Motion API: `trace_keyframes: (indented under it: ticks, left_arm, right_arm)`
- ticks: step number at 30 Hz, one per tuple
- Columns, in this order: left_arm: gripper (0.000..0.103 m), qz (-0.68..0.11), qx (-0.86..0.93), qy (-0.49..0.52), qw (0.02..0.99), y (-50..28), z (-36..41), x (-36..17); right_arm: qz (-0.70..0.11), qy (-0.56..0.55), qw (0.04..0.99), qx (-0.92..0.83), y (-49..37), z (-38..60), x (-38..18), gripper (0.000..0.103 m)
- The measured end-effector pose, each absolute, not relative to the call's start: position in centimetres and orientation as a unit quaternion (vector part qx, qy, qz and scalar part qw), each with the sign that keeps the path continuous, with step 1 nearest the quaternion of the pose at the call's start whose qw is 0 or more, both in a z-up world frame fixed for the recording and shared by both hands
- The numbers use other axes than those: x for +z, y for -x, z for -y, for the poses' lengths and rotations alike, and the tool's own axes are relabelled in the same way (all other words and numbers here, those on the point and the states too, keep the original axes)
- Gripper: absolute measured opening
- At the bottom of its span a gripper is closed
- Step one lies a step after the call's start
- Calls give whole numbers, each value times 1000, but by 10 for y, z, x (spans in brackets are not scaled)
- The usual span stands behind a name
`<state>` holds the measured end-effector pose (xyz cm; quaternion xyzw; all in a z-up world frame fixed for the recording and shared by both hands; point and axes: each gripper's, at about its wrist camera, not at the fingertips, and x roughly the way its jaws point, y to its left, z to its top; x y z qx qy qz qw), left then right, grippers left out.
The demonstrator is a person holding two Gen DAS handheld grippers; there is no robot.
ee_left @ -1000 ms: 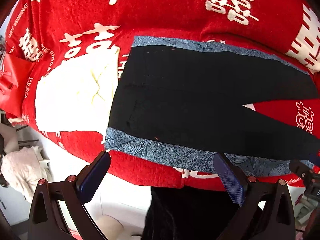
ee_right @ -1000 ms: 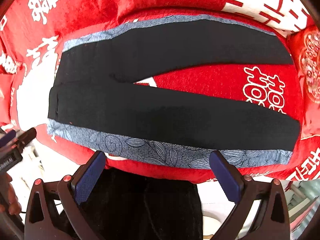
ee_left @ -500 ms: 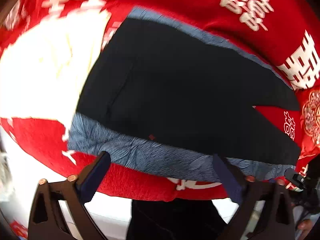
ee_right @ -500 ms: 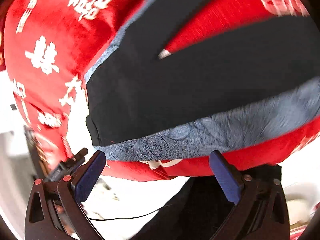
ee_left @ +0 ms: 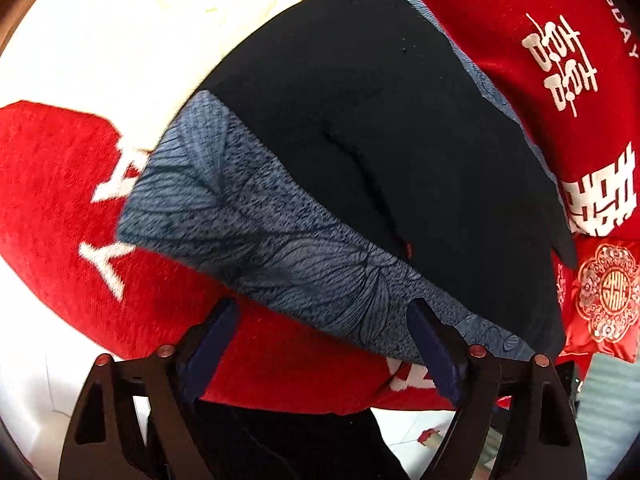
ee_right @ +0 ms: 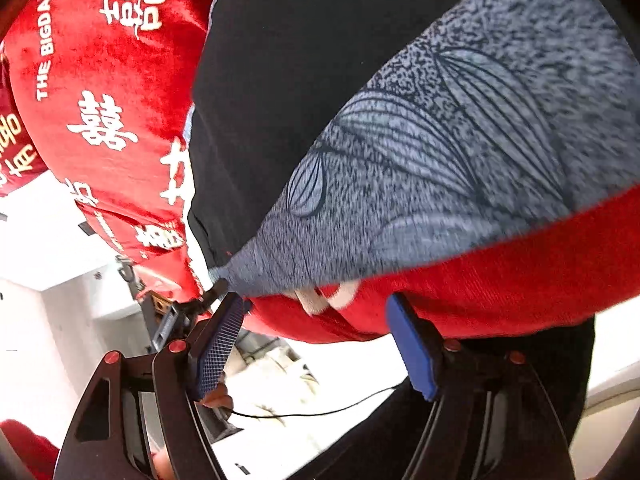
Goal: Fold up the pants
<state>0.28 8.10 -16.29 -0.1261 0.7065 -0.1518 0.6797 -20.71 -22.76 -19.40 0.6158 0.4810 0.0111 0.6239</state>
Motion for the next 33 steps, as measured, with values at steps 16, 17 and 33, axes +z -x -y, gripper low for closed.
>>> trace_keyframes:
  ticks: [16,17,33]
  left_arm:
    - [78,-690,-154,159,689,-20,-70,-161]
    - [78,-690,-154,155,690,-19,-72,-161]
    - [25,-667,-143,175,710,-44,-75,-93]
  right_arm:
    - [-356,-707,611,20,223,240,-203,78]
    - [-358,-711,605,15,227,240,-204,78]
    - [-454,-584,672,49,144,281,-84,8]
